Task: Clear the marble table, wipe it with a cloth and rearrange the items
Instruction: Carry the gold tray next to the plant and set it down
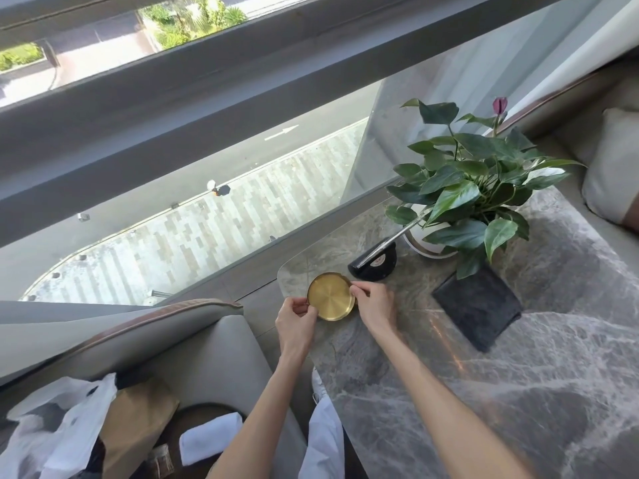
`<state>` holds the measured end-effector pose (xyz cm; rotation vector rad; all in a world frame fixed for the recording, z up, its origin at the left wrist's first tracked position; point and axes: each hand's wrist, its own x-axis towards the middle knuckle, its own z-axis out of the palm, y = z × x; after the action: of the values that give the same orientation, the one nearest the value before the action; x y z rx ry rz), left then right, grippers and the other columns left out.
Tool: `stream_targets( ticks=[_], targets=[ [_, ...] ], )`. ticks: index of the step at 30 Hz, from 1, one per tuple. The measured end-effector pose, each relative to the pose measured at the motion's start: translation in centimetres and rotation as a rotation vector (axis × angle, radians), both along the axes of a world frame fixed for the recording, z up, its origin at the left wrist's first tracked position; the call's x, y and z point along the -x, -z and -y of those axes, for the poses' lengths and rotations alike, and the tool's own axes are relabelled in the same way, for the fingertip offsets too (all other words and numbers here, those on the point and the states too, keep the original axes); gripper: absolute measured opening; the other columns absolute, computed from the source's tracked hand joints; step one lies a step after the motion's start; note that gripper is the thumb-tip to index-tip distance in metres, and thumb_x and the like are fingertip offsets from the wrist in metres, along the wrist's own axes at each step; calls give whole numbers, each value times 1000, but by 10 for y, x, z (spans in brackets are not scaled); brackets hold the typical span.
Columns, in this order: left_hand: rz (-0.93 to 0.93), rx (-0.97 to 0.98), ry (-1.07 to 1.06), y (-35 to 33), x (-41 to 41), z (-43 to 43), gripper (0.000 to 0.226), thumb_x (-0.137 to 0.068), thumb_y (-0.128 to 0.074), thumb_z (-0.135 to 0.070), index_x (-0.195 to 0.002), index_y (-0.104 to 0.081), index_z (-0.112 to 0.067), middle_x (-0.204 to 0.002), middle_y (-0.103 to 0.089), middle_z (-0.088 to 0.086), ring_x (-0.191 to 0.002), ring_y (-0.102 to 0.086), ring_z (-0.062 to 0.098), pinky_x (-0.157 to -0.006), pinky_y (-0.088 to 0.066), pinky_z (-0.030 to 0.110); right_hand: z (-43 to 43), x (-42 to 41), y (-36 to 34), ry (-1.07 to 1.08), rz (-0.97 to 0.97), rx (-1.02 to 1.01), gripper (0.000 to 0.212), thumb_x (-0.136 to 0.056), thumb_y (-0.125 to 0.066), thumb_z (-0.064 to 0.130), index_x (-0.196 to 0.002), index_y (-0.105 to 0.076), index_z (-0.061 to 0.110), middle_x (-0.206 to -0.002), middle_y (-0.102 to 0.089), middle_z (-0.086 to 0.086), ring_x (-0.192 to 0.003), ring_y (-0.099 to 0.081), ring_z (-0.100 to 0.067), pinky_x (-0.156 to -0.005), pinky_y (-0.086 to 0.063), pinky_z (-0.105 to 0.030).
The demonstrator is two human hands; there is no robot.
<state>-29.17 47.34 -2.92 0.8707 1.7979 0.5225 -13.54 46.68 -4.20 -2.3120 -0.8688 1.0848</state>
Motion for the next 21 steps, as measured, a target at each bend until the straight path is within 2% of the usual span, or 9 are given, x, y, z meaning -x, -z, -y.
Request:
stream_targets(
  ticks=[11, 15, 21],
  targets=[
    [21, 35, -4, 7, 1, -2, 17, -81, -64, -13, -98, -67, -15, -90, -71, -1, -80, -61, -1, -69, -43, 15, 0, -2, 2, -4, -18, -3, 20, -88, -63, 29, -104, -74, 27, -106, -75, 8, -106, -65, -20, -105, -42, -51],
    [21, 21, 6, 8, 1, -1, 17, -82, -64, -13, -99, -67, -13, -91, -70, -1, -81, -61, -2, -66, -41, 10, 2, -3, 1, 0, -20, -15, 20, -88, -63, 28, -105, -74, 26, -107, -75, 7, -107, -65, -20, -105, -42, -51],
    [14, 13, 17, 9, 2, -1, 17, -82, -64, -12, -99, -67, -12, -92, -70, 1, -81, -61, 1, -67, -43, 12, 2, -3, 2, -4, -24, -17, 20, -88, -63, 29, -105, -74, 27, -107, -75, 6, -107, -65, -21, -105, -40, -52]
  ],
)
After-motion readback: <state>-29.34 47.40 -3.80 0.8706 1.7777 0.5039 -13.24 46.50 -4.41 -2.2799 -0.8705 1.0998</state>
